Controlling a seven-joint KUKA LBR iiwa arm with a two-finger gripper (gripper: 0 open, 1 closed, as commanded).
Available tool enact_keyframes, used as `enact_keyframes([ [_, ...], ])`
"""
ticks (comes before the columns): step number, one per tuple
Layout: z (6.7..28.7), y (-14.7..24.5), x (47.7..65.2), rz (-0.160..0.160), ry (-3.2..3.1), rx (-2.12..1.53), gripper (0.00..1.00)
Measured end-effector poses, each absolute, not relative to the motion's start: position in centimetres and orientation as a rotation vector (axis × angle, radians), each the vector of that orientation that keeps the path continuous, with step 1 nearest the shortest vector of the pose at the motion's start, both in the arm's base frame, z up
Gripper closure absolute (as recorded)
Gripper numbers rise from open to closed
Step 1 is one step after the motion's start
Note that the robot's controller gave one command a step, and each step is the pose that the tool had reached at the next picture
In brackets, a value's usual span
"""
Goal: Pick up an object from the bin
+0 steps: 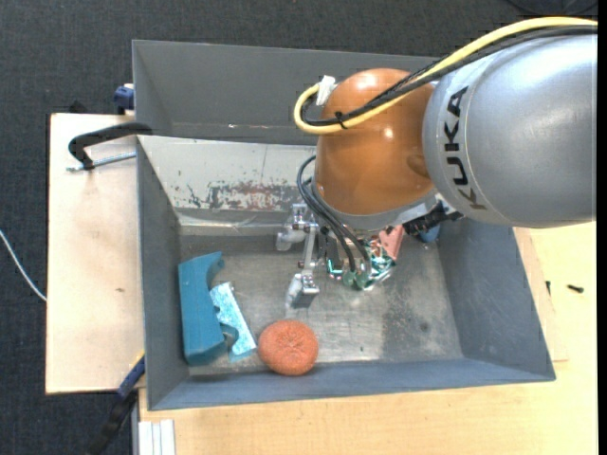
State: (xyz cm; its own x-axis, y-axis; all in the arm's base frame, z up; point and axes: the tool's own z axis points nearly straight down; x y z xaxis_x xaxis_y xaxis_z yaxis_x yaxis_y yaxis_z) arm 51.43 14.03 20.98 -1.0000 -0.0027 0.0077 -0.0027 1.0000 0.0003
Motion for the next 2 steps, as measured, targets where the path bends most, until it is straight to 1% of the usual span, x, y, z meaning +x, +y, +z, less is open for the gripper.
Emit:
enact_keyframes([
  [1, 21.4, 14.0, 51.6, -0.002, -3.142, 0.001, 0.00],
  [2, 16.5, 13.5, 50.9, -0.002, -3.142, 0.140, 0.00],
])
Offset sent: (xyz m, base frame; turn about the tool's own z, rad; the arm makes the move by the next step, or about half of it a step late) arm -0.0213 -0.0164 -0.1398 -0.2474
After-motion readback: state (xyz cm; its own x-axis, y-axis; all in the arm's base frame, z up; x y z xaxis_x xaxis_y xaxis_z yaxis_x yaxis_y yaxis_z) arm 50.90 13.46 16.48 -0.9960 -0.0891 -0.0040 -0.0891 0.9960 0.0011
